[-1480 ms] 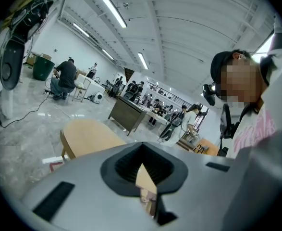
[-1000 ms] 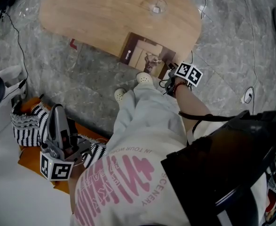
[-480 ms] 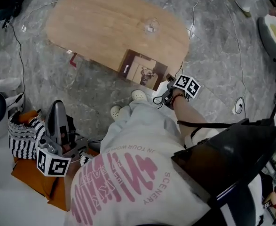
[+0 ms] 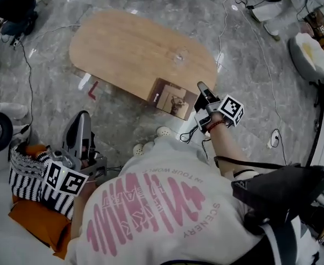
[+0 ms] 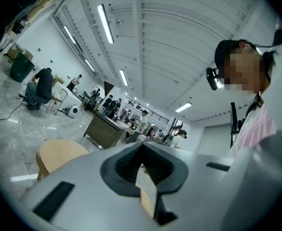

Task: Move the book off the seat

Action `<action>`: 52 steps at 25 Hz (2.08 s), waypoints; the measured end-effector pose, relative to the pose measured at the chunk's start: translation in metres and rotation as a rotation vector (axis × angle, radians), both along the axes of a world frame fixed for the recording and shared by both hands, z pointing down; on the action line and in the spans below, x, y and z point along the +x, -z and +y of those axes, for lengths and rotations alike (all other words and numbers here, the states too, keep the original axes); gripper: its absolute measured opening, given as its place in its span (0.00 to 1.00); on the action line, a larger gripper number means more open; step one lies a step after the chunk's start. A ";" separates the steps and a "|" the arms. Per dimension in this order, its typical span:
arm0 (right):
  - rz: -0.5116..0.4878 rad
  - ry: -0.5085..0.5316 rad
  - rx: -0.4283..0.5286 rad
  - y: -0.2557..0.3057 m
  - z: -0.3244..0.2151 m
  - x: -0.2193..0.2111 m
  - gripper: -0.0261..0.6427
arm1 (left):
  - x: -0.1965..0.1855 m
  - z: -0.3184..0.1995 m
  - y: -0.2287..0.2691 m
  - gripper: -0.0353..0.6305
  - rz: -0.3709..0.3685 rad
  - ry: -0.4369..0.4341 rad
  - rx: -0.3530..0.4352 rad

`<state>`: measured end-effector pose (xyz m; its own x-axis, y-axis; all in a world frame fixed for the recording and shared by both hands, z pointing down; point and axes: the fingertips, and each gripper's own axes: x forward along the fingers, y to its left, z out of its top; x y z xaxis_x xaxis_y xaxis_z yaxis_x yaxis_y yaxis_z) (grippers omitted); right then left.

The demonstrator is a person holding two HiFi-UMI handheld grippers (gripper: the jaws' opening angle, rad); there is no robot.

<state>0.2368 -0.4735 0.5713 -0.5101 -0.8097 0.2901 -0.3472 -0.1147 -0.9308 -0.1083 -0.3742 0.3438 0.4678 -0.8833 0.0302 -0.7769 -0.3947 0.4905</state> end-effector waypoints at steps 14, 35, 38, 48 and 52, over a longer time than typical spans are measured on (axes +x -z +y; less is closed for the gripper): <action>-0.038 0.160 0.720 0.272 0.031 -0.085 0.06 | 0.006 -0.006 0.027 0.06 -0.019 -0.174 0.117; 0.229 0.179 0.739 0.273 0.067 -0.084 0.05 | 0.012 0.004 0.009 0.06 -0.025 -0.260 0.047; 0.235 0.185 0.746 0.273 0.070 -0.085 0.05 | 0.011 0.006 0.010 0.06 -0.025 -0.254 0.057; 0.222 0.192 0.734 0.272 0.065 -0.082 0.05 | 0.009 0.008 0.013 0.06 -0.023 -0.209 0.072; 0.235 0.203 0.733 0.271 0.064 -0.083 0.05 | 0.008 0.008 0.014 0.06 -0.021 -0.198 0.082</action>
